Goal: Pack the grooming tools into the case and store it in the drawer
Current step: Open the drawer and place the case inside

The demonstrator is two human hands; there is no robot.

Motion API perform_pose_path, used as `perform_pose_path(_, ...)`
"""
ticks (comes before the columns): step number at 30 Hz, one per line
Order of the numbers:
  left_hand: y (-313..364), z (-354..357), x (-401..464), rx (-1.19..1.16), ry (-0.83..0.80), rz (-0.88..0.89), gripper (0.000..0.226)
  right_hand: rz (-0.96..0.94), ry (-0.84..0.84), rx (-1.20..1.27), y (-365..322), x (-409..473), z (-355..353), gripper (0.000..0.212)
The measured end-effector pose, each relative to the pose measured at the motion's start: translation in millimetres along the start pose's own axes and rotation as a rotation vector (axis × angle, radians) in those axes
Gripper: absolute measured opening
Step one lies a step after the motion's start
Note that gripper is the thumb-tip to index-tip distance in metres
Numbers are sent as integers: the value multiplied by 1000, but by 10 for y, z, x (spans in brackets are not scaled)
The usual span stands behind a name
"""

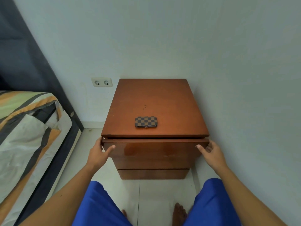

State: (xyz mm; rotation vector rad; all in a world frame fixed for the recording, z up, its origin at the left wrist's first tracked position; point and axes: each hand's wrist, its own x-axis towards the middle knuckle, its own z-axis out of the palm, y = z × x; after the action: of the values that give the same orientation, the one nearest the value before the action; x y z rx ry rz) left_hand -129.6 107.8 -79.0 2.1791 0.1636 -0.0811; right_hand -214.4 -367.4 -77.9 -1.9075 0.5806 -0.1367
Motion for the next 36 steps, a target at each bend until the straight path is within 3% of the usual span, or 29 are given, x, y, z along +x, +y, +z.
perform_pose_path(6, -47, -88, -279, 106, -11, -17, 85, -4, -15, -43, 44, -319, -128, 51)
perform_pose_path(19, -203, -306, -1001, 147, 62, 15, 49, -33, 20, -127, 231, -1075, -400, 41)
perform_pose_path(30, -190, -381, -1223, 202, 17, 47, 56, -50, 31, -184, 237, -1216, -444, 50)
perform_pose_path(36, 96, -385, -1013, 251, 20, 165, 70, -211, 23, -266, -179, -1055, -229, 57)
